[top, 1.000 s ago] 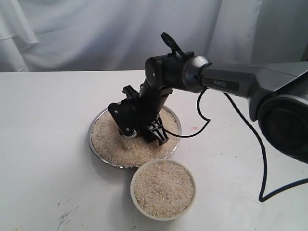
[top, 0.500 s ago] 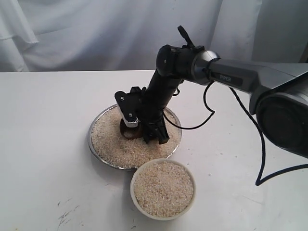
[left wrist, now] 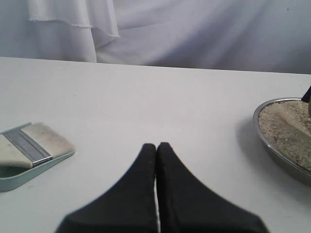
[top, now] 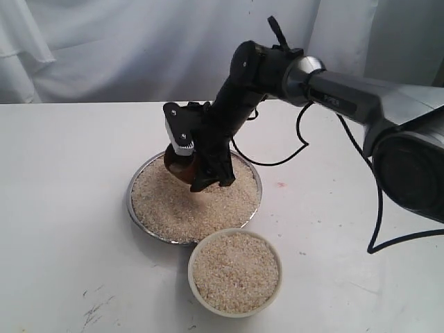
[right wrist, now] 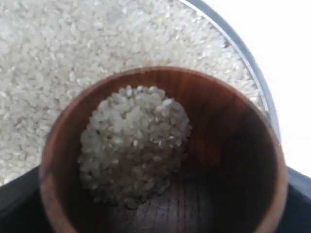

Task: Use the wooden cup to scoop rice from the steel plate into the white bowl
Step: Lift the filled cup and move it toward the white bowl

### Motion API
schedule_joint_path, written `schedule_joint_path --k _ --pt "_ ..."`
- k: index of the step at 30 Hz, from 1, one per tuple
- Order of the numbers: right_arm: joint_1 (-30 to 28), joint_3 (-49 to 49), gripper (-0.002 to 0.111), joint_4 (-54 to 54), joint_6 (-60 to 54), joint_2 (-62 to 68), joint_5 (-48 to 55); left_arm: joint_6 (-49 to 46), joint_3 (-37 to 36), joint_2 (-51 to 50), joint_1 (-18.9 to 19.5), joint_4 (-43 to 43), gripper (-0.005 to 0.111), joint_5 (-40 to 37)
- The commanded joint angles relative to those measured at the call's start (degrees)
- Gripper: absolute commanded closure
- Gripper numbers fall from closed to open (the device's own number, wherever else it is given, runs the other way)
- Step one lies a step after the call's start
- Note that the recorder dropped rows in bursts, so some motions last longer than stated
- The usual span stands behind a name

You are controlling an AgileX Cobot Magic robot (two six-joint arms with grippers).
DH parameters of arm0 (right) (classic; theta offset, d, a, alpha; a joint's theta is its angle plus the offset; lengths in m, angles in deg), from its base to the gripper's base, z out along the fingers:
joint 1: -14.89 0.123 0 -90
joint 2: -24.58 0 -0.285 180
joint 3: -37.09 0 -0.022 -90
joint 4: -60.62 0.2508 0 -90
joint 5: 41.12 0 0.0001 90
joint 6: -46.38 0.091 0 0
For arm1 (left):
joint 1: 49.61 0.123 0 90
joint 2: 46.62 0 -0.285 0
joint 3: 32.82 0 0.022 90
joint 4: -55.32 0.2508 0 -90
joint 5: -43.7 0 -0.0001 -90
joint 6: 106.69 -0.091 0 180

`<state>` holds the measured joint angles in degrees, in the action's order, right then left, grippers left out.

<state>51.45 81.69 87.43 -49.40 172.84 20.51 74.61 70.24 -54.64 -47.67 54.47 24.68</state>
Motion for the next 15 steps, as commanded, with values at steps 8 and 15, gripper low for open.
schedule_joint_path --k 8,15 --pt "0.1 2.0 0.108 -7.6 8.4 -13.1 8.2 0.1 -0.3 0.2 0.1 -0.1 0.107 0.8" --pt "1.7 2.0 0.108 -9.9 10.6 -19.2 8.3 0.1 -0.3 0.2 0.1 -0.1 0.107 0.8"
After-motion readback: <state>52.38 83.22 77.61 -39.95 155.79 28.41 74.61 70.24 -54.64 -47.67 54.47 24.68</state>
